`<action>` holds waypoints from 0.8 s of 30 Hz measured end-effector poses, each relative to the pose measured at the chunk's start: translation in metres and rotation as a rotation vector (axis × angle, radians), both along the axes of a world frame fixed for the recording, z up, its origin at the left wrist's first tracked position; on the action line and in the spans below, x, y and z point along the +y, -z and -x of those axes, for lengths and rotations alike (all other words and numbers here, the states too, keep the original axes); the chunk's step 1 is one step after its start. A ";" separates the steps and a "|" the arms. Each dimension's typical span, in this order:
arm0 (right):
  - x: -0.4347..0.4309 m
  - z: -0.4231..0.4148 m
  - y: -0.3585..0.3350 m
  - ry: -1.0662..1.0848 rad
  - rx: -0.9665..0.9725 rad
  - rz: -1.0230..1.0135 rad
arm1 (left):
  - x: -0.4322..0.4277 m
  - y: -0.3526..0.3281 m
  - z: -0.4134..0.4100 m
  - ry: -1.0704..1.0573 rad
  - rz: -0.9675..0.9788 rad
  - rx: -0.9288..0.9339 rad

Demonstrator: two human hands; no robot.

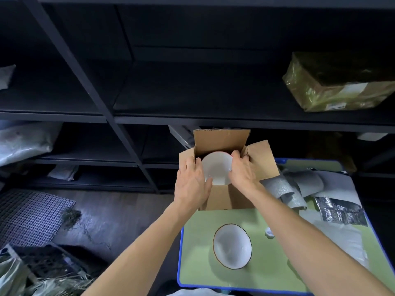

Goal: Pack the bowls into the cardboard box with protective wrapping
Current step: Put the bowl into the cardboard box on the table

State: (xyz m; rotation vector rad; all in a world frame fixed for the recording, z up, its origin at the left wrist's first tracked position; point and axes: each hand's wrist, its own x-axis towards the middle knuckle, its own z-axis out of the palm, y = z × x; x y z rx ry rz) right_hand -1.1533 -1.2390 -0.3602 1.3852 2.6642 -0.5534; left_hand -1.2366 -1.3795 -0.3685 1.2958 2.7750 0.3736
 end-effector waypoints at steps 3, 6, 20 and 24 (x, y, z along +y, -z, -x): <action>-0.002 -0.001 -0.003 -0.033 0.001 -0.069 | 0.007 -0.005 0.005 0.085 0.035 0.082; -0.002 -0.003 -0.006 -0.047 0.022 -0.077 | 0.020 -0.011 0.004 0.159 0.038 0.055; 0.010 -0.015 -0.020 -0.050 0.146 0.090 | 0.063 -0.023 0.025 0.057 0.154 0.028; 0.019 -0.021 -0.031 -0.025 0.222 0.095 | 0.058 -0.015 0.034 -0.025 0.027 -0.092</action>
